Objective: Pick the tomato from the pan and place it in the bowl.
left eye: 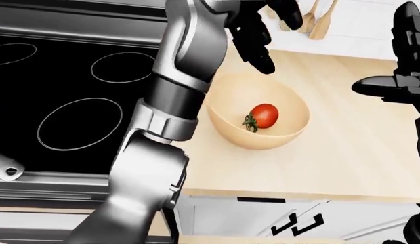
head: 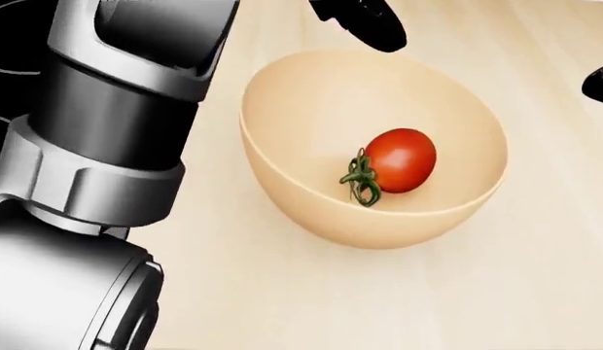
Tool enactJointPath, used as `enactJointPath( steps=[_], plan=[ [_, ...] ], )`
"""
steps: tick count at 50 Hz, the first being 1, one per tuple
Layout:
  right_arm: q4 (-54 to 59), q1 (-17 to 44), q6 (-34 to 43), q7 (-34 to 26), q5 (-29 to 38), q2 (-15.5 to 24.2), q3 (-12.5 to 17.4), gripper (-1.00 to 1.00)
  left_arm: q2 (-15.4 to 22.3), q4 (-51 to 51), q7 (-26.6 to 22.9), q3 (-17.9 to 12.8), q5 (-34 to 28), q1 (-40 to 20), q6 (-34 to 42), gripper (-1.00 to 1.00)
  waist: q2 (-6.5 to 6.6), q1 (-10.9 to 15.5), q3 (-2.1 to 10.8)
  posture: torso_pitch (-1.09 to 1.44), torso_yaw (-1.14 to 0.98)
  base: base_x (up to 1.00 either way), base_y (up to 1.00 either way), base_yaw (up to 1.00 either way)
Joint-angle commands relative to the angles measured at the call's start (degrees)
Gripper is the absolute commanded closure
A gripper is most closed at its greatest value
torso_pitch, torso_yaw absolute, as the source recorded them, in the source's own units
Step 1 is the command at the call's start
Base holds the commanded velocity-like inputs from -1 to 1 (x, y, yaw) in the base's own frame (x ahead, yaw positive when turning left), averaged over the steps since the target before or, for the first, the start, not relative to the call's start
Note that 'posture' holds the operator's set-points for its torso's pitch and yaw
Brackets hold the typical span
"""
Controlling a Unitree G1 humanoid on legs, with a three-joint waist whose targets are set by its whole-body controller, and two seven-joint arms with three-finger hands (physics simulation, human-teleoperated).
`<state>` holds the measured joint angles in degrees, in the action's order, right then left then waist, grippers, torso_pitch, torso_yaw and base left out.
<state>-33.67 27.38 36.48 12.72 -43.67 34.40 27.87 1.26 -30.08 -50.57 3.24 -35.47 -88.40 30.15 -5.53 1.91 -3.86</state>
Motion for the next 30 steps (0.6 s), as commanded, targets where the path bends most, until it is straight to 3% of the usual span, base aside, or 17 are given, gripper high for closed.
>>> enactJointPath(
  steps=[1,4,19,23,30],
  plan=[
    [-1.08,1.36,-1.34,0.06,0.03,1.05,0.94,-1.00,1.05,2.22,-0.01,-0.80,0.04,-2.23,-0.06,-0.36,-0.32,0.05,1.56,0.00,0.00,0.00,0.00,0.00],
    [-0.97,1.53,-1.25,0.09,0.08,1.15,0.83,-1.00,2.58,2.83,-0.66,-1.32,0.30,-2.19,0.34,-0.51,-0.22,0.05,1.51,0.00,0.00,0.00,0.00,0.00],
    [-0.66,1.75,-1.10,0.08,0.18,1.30,0.77,-1.00,6.37,9.59,-3.68,-2.04,0.21,0.79,3.57,-0.78,0.13,-0.01,1.48,0.00,0.00,0.00,0.00,0.00],
    [-0.79,1.41,-1.11,0.03,0.21,1.14,0.88,-1.00,7.50,14.33,-5.52,-2.53,-0.12,1.96,6.74,-0.98,0.28,-0.05,1.47,0.00,0.00,0.00,0.00,0.00],
    [-0.68,1.57,-0.96,-0.07,0.56,1.13,0.51,-1.00,9.67,19.21,-6.84,-3.27,-0.05,5.49,9.03,-1.00,0.61,-0.10,1.38,0.00,0.00,0.00,0.00,0.00]
  ],
)
